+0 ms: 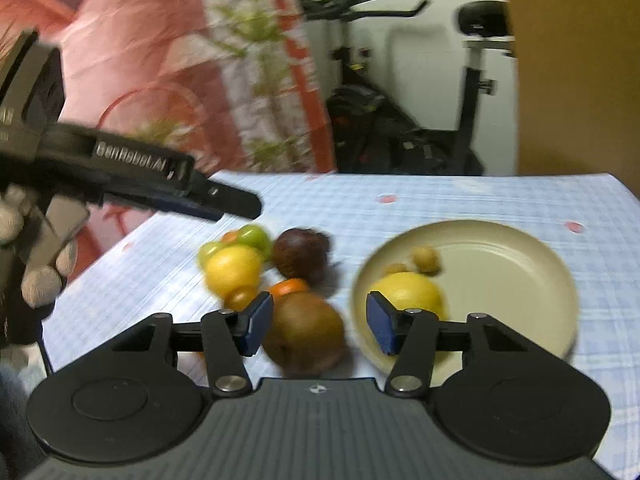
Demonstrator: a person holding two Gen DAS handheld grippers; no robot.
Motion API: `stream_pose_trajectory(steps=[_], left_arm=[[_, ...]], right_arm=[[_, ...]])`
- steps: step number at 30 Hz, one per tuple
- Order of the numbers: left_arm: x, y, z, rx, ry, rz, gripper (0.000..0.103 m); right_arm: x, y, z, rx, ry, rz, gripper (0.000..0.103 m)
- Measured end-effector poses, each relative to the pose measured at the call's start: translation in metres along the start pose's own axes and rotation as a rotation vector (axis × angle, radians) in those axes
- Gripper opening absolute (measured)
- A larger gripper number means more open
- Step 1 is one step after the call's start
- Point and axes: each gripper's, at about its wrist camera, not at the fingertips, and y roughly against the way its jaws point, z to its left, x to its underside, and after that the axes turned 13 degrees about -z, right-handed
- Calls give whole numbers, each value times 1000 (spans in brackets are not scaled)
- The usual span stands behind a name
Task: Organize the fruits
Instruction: 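Move the right tool to the red apple and close on it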
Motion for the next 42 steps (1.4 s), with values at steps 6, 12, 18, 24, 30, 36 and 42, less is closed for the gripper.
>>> stream_pose_trajectory(steps=[6,12,18,24,30,36,42], left_arm=[[10,4,11,-3,40,5,59],[16,4,15,16,64,9,59],[21,6,16,31,83,9,59],[28,7,13,60,87,22,59],[36,6,3,117,77,55,58],[54,-3,-9,207,75,131,59],[64,-8,-14,213,54,168,59]], right_arm=[[20,-28,39,22,256,69,59],[40,-50,52,73,391,86,69],[48,-66,55,102,476,113,69],[47,-59,53,65,439,135,69],[45,-43,49,-3,337,173,68],[42,-26,43,-64,233,221,68],[42,-23,44,-70,233,215,68]])
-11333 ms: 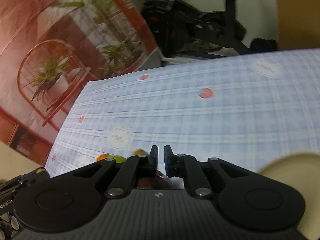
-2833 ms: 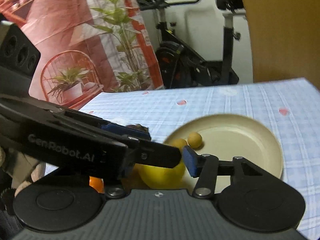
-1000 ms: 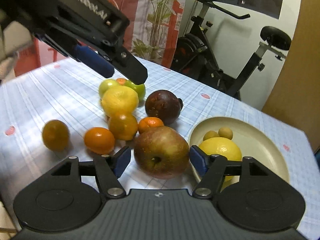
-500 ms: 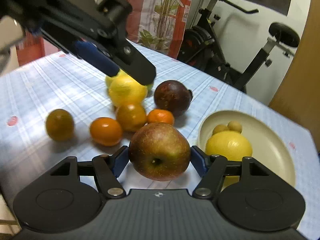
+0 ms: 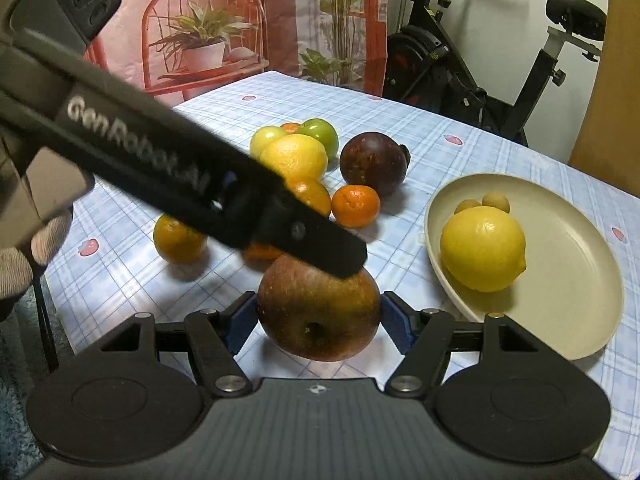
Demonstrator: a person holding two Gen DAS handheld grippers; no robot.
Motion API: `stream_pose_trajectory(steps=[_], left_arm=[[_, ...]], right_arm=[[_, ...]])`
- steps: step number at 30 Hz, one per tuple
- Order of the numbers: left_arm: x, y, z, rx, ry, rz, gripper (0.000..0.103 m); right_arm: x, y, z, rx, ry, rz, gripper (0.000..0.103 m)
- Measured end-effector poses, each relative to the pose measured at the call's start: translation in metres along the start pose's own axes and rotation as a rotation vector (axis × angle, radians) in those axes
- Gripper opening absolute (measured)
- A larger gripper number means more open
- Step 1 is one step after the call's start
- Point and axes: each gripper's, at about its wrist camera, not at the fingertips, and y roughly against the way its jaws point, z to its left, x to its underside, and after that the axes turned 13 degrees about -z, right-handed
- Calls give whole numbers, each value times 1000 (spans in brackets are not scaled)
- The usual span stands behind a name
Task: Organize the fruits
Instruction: 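Move the right tool to the red apple and close on it, then carry the red apple onto the beige plate and open both tools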
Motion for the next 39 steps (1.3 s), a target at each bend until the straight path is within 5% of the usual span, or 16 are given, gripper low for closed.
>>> stream_pose_trajectory(steps=[12,32,39], left_arm=[[6,-8,4,-20,19,30,61],[-2,-2,17,-123,59,-63,63],[-1,-2,11,-95,41,-54,63]], right_arm=[[5,1,-2,-2,-22,-28,69],[27,0,-1,8,-100,-169,68],[28,1,-2,5,-103,-183,67]])
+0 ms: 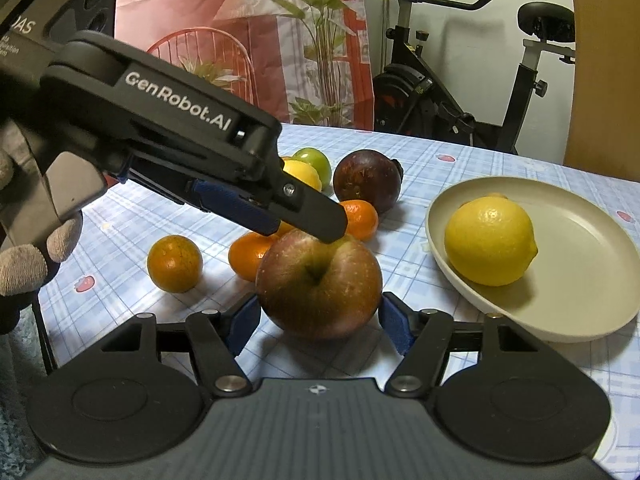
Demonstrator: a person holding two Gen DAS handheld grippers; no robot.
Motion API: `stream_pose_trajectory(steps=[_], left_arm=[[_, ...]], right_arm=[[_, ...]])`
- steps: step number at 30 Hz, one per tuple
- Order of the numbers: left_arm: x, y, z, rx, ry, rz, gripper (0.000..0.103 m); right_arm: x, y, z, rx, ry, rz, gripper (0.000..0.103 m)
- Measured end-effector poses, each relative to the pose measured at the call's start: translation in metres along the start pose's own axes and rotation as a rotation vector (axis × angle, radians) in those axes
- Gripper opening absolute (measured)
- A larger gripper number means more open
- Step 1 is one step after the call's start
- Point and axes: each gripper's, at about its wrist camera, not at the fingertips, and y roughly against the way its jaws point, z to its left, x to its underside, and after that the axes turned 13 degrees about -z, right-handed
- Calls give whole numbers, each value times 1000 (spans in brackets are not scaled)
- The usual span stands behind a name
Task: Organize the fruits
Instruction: 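Carry the red apple onto the beige plate and open both tools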
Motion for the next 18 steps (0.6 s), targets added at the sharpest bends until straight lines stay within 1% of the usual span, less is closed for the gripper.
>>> stream_pose_trajectory(steps=[4,14,18], left_arm=[[5,-1,-7,31,-36,22,63],[12,-7,-13,18,-71,55,62],[9,-12,-22,45,-102,63,62]], right_arm=[[0,1,-1,-3,-11,-1,67],[-1,3,-2,-1,-24,-4,67],[-3,6,-4,17,-40,2,67]])
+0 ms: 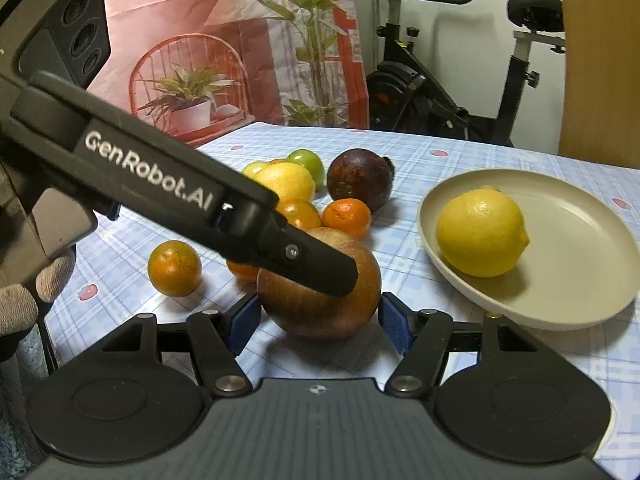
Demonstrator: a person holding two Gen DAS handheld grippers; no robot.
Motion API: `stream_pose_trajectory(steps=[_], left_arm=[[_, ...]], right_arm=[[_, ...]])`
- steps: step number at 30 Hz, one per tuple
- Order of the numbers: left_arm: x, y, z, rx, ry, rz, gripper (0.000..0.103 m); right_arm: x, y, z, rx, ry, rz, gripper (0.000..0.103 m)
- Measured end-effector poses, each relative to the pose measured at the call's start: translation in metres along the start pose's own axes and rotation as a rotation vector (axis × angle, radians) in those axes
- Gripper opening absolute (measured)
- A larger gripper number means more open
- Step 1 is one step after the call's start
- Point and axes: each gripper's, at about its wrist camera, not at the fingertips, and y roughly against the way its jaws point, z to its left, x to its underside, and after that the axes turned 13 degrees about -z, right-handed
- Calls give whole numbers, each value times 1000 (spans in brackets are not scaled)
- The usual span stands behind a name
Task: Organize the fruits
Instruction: 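Carry the red apple onto the beige plate and open both tools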
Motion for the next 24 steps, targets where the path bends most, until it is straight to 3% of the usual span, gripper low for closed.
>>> stream_pose_trajectory(steps=[8,14,19,24], left_arm=[[-26,-16,-38,86,-90,-42,62],[-33,-47,-69,154,-112,-19,63],[-27,-64,-85,139,-121,-19,66],[-32,-68,-68,101,-69,-19,66]], right_arm=[[-18,25,-18,114,-42,-65,67],[-31,42,-45,209,-69,-64,67],[-28,49,-66,253,-96,-28,67],[-34,40,-71,245,-100,-25,67]])
